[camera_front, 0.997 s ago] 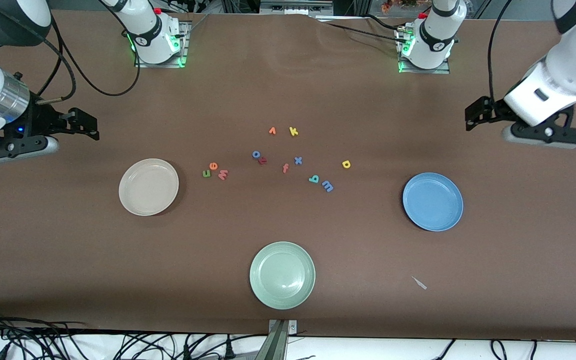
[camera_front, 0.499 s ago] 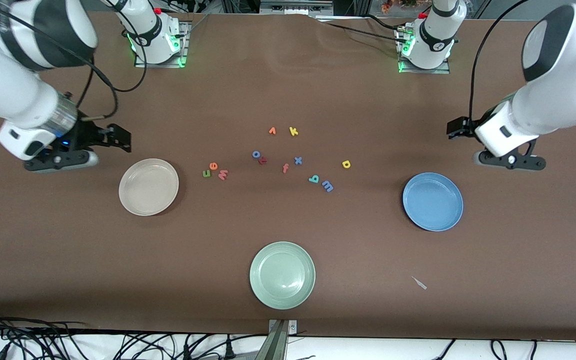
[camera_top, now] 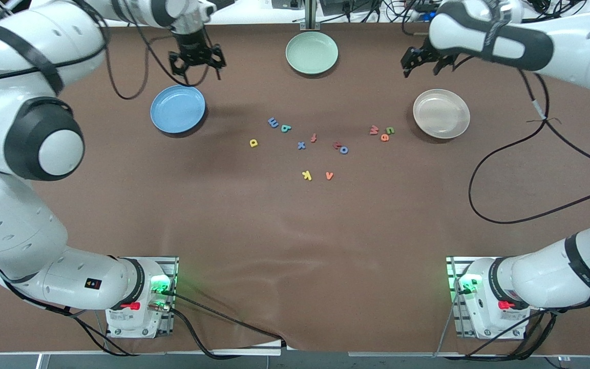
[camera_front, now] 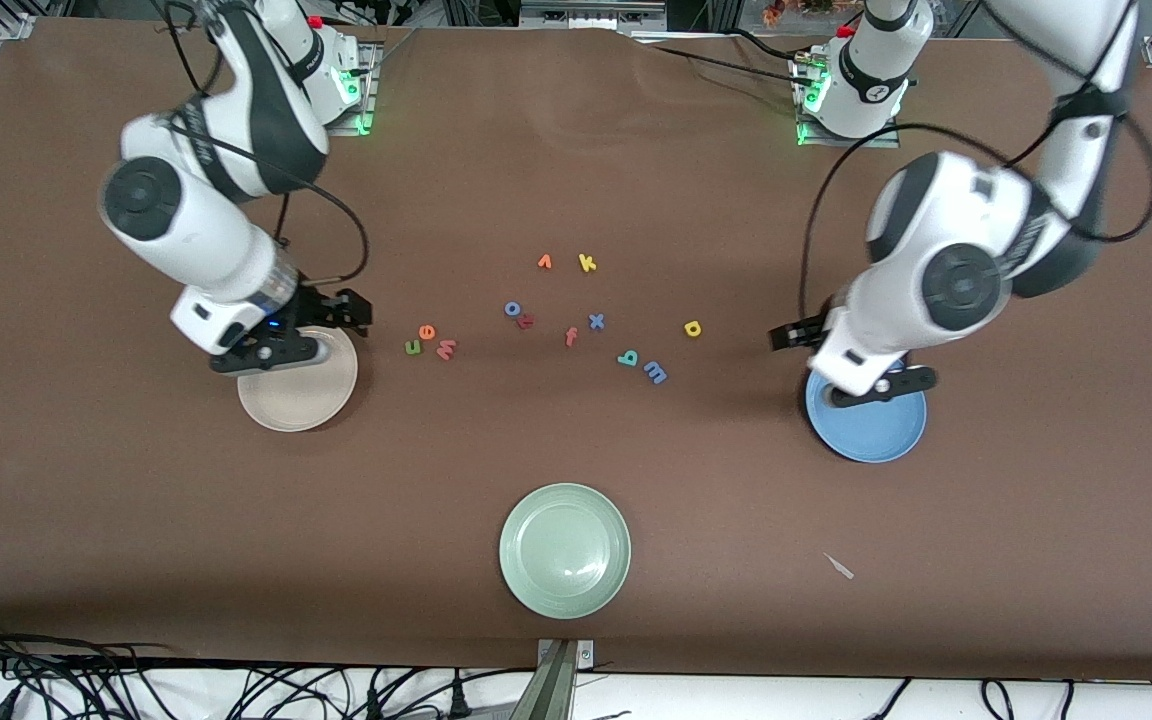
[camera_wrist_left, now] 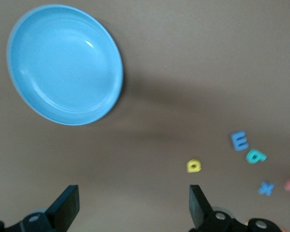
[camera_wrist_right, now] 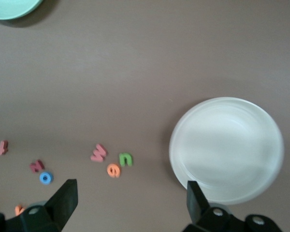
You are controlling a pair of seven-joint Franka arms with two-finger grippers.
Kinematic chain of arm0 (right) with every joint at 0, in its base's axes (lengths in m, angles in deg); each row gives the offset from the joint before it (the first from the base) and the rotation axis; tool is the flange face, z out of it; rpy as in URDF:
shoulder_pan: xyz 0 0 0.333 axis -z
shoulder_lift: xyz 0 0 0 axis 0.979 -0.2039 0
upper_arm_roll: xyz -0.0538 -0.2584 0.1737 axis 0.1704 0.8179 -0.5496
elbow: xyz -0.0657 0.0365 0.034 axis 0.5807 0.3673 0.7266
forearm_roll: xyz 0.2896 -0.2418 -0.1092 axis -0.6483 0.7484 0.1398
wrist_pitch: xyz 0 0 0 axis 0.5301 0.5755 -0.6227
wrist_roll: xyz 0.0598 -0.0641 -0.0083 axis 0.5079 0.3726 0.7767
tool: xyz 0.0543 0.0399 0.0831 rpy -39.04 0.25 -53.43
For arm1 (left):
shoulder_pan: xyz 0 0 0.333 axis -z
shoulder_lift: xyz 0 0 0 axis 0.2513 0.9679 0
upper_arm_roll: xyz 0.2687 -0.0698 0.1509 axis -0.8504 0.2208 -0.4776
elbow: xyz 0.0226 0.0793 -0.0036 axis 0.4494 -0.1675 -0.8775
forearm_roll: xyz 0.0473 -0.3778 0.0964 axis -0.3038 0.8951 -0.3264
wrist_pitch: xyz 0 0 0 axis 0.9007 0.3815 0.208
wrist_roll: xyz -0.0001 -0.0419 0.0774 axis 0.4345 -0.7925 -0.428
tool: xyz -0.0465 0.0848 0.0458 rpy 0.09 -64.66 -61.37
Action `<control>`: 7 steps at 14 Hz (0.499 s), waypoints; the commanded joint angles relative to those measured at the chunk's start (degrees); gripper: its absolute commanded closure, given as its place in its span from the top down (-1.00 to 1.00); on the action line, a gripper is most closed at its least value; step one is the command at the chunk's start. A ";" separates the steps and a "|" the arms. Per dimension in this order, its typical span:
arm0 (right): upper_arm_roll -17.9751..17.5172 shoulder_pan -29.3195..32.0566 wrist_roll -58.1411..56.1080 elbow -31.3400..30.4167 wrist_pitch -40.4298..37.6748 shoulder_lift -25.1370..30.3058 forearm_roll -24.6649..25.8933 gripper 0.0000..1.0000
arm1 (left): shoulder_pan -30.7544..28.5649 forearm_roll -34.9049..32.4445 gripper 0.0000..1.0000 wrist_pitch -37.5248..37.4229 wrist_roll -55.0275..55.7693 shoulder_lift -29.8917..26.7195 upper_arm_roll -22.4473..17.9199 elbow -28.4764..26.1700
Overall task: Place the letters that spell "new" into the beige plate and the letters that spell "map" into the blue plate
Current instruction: 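Reach the left gripper to the blue letter while the right gripper reaches green, then grasp the blue letter with the left gripper while the right gripper descends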
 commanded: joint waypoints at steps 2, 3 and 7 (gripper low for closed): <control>0.22 -4.02 3.94 -5.99 10.70 -3.12 2.33 1.00 | 6.24 1.27 1.00 8.79 14.48 6.81 -0.50 1.39; 0.31 -5.25 5.78 -6.79 13.07 -4.43 5.04 1.00 | 6.69 2.58 1.00 12.04 18.26 8.83 -0.50 1.39; 0.31 -5.88 12.92 -7.06 18.45 -9.45 15.17 1.00 | 11.34 6.02 1.00 22.86 27.69 15.61 -0.41 1.39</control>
